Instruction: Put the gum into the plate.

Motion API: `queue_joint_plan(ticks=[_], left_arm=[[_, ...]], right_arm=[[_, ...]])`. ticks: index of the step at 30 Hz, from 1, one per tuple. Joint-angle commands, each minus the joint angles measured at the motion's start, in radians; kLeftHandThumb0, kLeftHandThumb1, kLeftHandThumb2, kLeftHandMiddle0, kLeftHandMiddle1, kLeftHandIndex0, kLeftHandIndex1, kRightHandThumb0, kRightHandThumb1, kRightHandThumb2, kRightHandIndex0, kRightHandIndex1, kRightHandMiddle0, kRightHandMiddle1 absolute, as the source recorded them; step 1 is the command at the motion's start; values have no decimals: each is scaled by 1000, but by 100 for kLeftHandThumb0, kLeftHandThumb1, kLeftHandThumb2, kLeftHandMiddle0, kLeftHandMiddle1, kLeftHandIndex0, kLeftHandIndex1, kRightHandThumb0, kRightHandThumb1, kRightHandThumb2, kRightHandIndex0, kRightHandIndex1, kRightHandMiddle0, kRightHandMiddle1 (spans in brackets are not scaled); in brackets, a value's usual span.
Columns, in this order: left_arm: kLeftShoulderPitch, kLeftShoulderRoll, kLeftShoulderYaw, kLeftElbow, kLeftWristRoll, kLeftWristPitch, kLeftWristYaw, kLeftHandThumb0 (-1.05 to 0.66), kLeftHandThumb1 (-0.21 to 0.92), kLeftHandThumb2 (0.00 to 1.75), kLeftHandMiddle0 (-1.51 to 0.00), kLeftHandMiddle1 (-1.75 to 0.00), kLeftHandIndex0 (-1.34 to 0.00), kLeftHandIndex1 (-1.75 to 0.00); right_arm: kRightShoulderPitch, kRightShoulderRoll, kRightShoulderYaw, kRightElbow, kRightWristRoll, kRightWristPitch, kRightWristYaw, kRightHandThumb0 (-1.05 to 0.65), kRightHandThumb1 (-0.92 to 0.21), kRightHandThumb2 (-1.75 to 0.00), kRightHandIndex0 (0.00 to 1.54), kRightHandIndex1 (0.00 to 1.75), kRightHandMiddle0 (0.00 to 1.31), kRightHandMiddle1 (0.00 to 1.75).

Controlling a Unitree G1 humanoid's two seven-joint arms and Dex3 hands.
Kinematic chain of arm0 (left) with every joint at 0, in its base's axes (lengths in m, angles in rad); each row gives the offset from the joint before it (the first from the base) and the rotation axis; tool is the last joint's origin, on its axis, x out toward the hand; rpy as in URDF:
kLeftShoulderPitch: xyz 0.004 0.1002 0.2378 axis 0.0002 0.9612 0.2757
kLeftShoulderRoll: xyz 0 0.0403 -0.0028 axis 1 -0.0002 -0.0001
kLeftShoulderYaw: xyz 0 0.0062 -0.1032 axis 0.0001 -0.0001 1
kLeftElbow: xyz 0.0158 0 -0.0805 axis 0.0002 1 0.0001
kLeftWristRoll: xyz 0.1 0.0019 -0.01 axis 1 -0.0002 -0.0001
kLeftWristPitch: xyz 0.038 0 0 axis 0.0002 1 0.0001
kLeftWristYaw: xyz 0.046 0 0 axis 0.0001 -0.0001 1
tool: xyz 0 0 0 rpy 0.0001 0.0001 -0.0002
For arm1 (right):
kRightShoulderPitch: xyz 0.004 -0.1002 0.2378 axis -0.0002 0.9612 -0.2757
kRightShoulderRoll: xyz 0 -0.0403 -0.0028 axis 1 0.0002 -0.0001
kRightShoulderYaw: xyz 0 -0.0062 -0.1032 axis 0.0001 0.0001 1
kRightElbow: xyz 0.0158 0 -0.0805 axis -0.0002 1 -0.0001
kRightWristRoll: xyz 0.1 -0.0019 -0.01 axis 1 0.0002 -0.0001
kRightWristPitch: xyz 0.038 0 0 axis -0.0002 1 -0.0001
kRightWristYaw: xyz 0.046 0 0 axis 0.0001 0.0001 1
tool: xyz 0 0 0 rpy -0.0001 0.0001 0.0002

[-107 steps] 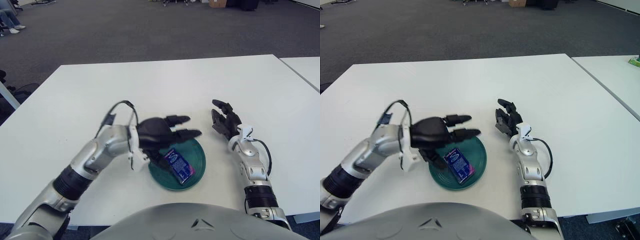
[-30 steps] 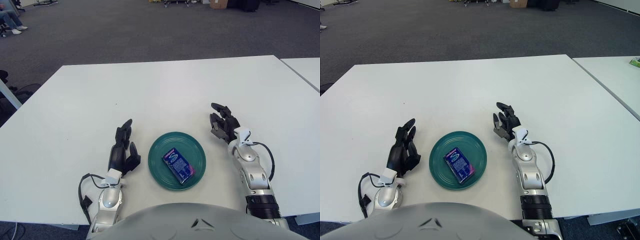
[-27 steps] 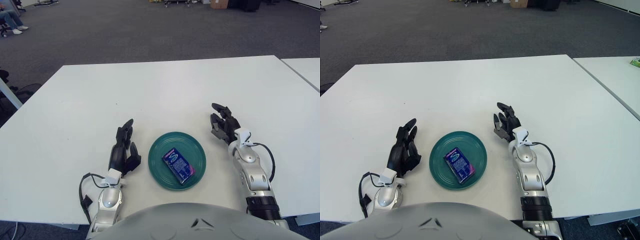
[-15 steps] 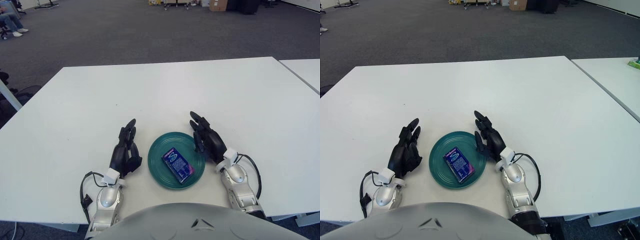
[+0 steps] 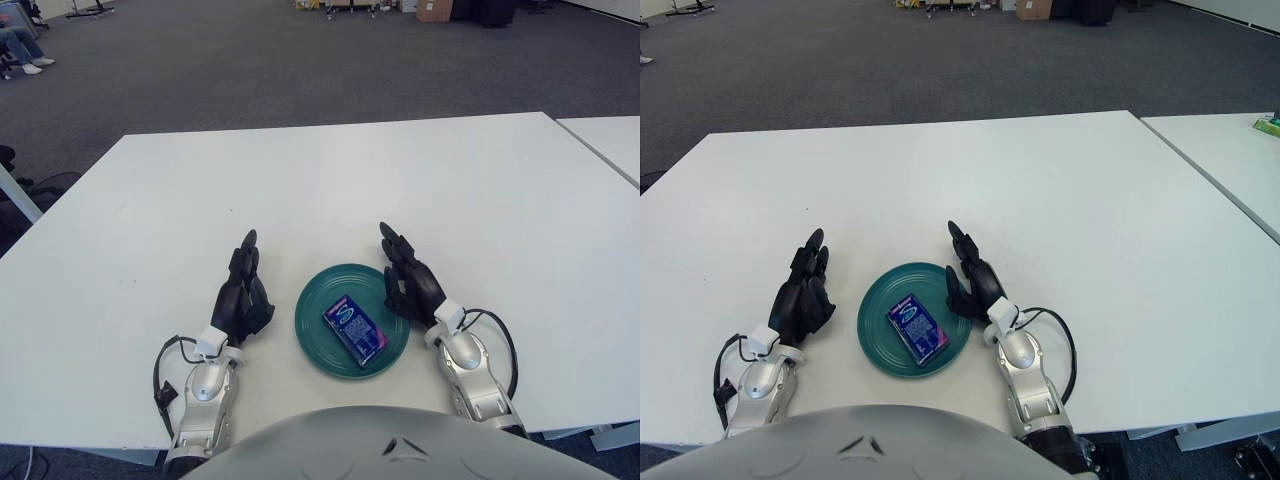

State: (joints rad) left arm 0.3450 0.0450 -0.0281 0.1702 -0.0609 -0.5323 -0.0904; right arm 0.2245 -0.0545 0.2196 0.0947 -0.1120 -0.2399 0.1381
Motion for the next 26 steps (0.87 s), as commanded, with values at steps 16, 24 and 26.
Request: queue_joint_plan(ticks=[16,24,26], left_arm=[[-16,-10,28,87,2,-118,-12,-105,92,101,0,0,0,-4],[-9,-36,7,120,1,-140,-24,-105,92,101,0,0,0,-4],[-7,-40,4,122,2,-144,-25,-105,92,100,0,0,0,-4]], right_arm=[[68,-22,-10,64,1,-58,-30,-95,-92,-111,0,0,0,0],[11,20,-44,159,129,-90,38,-88,-92,-113,0,0,0,0],[4,25,-51,174,136,-103,39,-87,-92,-113,0,0,0,0]])
